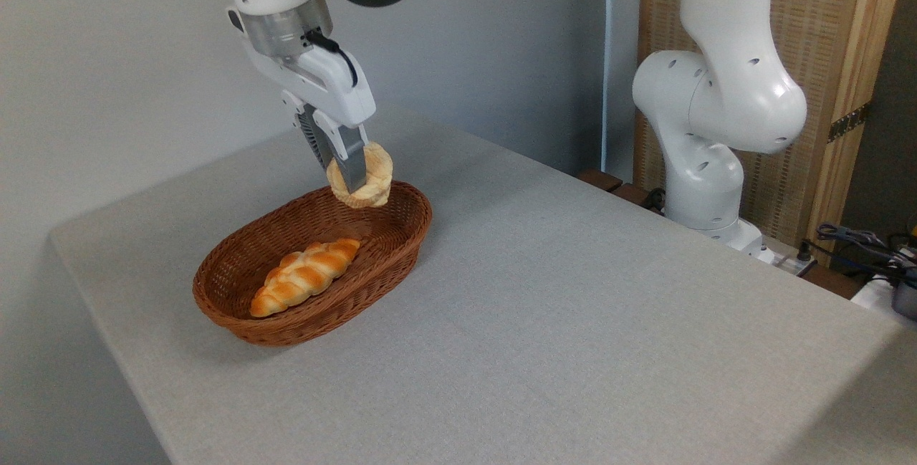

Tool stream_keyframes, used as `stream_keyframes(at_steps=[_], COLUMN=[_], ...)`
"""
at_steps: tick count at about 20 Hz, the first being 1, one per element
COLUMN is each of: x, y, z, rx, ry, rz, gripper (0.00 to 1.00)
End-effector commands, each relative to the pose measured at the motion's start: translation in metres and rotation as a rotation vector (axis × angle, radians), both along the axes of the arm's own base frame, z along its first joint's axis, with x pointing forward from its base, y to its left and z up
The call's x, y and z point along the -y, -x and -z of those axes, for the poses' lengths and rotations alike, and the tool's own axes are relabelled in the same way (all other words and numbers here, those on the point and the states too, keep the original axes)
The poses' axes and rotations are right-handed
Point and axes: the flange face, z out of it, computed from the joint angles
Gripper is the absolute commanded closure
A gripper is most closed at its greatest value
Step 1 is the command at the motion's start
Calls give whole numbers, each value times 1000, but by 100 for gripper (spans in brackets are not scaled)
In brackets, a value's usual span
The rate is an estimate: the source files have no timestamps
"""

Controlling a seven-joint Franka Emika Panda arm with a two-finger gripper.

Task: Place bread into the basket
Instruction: 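Lower the bun into the basket beside the long roll and release it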

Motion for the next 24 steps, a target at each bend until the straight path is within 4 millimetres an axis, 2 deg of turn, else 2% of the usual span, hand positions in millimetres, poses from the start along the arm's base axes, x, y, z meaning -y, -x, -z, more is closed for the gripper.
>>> stream_keyframes(at_steps=[1,4,8,9,11,13,15,17,19,24], x=[3,6,0,-8,-34,-71,-115,-144,-156,-151], y=[-1,-4,-7,-10,-19,-27,-29,-30,-30,-30], z=[10,17,10,5,-17,-36,-67,-77,-80,-80], rx=[22,17,33,46,102,126,123,121,126,128], ry=[15,22,18,10,-37,-74,-68,-67,-69,-68], rz=[-13,-13,-12,-22,-41,-1,46,50,40,48], gripper=[0,0,0,0,0,0,0,0,0,0])
